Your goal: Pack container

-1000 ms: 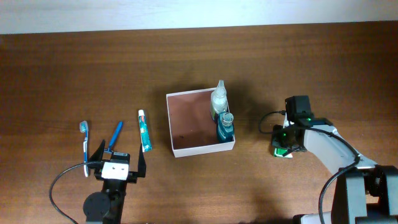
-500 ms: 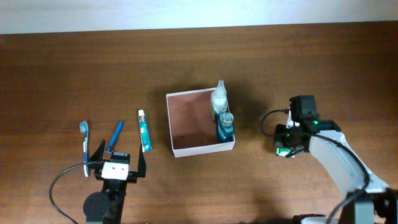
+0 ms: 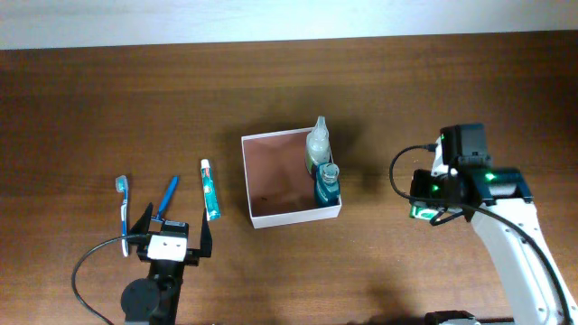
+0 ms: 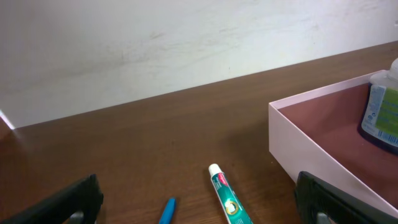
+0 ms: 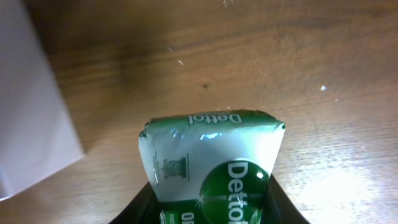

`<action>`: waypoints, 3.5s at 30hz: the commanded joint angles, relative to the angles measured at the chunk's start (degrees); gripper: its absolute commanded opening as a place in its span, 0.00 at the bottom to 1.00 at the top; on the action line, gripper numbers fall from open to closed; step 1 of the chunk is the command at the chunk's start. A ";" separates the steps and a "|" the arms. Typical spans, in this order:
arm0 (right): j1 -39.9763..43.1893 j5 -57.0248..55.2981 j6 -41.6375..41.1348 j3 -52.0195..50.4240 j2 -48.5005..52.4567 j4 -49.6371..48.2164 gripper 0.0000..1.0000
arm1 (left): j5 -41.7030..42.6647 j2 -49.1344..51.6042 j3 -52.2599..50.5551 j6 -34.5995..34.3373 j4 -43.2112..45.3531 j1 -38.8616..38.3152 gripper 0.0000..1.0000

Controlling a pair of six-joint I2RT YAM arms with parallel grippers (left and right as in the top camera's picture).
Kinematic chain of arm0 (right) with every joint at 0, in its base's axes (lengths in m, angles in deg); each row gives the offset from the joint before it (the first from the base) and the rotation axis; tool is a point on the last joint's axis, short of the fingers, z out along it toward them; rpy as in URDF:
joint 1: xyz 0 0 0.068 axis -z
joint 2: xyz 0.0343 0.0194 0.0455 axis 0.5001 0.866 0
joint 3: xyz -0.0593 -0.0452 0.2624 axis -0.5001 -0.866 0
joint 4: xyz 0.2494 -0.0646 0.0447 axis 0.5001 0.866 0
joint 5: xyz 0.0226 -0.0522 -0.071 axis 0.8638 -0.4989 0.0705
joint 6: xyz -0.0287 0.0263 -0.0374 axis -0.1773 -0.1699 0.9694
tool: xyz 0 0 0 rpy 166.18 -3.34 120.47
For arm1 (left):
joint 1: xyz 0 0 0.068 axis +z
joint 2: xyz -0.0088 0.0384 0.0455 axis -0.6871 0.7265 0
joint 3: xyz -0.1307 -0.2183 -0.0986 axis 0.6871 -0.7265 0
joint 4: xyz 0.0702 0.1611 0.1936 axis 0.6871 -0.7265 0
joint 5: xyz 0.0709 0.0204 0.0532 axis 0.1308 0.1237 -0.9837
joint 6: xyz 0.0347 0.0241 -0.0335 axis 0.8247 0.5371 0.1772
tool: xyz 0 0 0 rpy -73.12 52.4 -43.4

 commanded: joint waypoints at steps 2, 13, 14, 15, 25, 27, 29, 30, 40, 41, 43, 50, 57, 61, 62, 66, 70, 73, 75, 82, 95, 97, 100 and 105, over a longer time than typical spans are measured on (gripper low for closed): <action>-6.49 0.59 -1.01 8.79 -1.68 4.44 0.22 | 0.63 -0.17 -0.33 0.90 -0.02 0.35 0.99; -25.77 0.57 -8.48 23.17 -1.57 3.02 0.22 | 0.63 -0.17 -0.33 0.90 -0.02 0.35 0.99; -26.60 0.57 -8.57 23.39 -1.55 2.47 0.22 | 0.63 -0.17 -0.33 0.90 -0.02 0.35 0.99; -27.98 0.55 -9.55 23.47 -1.51 1.42 0.22 | 0.63 -0.17 -0.33 0.90 -0.02 0.35 0.99; -41.55 -3.39 -11.06 23.47 8.83 -10.40 0.22 | 0.63 -0.17 -0.33 0.90 -0.02 0.35 0.99; -43.47 -5.25 -11.04 23.47 11.63 -12.61 0.22 | 0.63 -0.17 -0.33 0.90 -0.02 0.35 0.99; -45.11 -7.45 -11.02 23.47 14.97 -14.53 0.22 | 0.63 -0.17 -0.33 0.90 -0.02 0.35 0.99; -45.66 -8.48 -11.02 23.47 16.22 -15.08 0.22 | 0.63 -0.17 -0.33 0.90 -0.02 0.35 0.99; -46.42 -16.09 -11.02 23.47 28.76 -20.09 0.21 | 0.63 -0.17 -0.33 0.90 -0.02 0.35 0.99; -46.42 -16.94 -11.02 23.47 31.15 -20.87 0.22 | 0.63 -0.17 -0.33 0.90 -0.02 0.35 0.99; -46.31 -16.96 -10.99 23.47 32.59 -21.38 0.21 | 0.63 -0.17 -0.33 0.90 -0.02 0.35 0.99; -44.46 -17.33 -11.72 23.45 36.28 -22.86 0.21 | 0.63 -0.17 -0.33 0.90 -0.02 0.35 0.99; -43.19 -17.25 -12.55 23.45 38.66 -25.29 0.21 | 0.63 -0.17 -0.33 0.90 -0.02 0.35 0.99; -43.19 -17.09 -12.55 23.45 39.10 -25.49 0.21 | 0.63 -0.17 -0.33 0.90 -0.02 0.35 0.99; -43.21 -17.09 -12.55 23.45 39.12 -25.57 0.21 | 0.63 -0.17 -0.33 0.90 -0.02 0.35 0.99; -43.21 -16.79 -12.55 23.45 39.12 -25.55 0.22 | 0.63 -0.17 -0.33 0.90 -0.02 0.35 0.99; -43.21 -15.56 -12.55 23.45 39.12 -25.42 0.22 | 0.63 -0.17 -0.33 0.90 -0.02 0.35 0.99; -43.21 -15.34 -12.55 23.45 39.12 -25.18 0.22 | 0.63 -0.17 -0.33 0.90 -0.02 0.35 0.99; -43.21 -15.34 -12.55 23.45 39.12 -24.96 0.23 | 0.63 -0.17 -0.33 0.90 -0.02 0.35 0.99; -43.21 -15.34 -12.52 23.41 39.12 -24.50 0.35 | 0.63 -0.17 -0.33 0.90 -0.02 0.35 0.99; -43.25 -15.34 -12.52 23.45 39.10 -24.55 0.51 | 0.63 -0.17 -0.33 0.90 -0.02 0.35 0.99; -43.28 -14.84 -12.52 24.09 38.62 -24.50 0.51 | 0.63 -0.17 -0.33 0.90 -0.02 0.35 0.99; -43.32 -13.86 -12.50 27.34 36.61 -22.10 0.51 | 0.63 -0.17 -0.33 0.90 -0.02 0.35 0.99; -43.32 -13.84 -12.02 35.89 34.58 -12.50 0.46 | 0.63 -0.17 -0.33 0.90 -0.02 0.35 0.99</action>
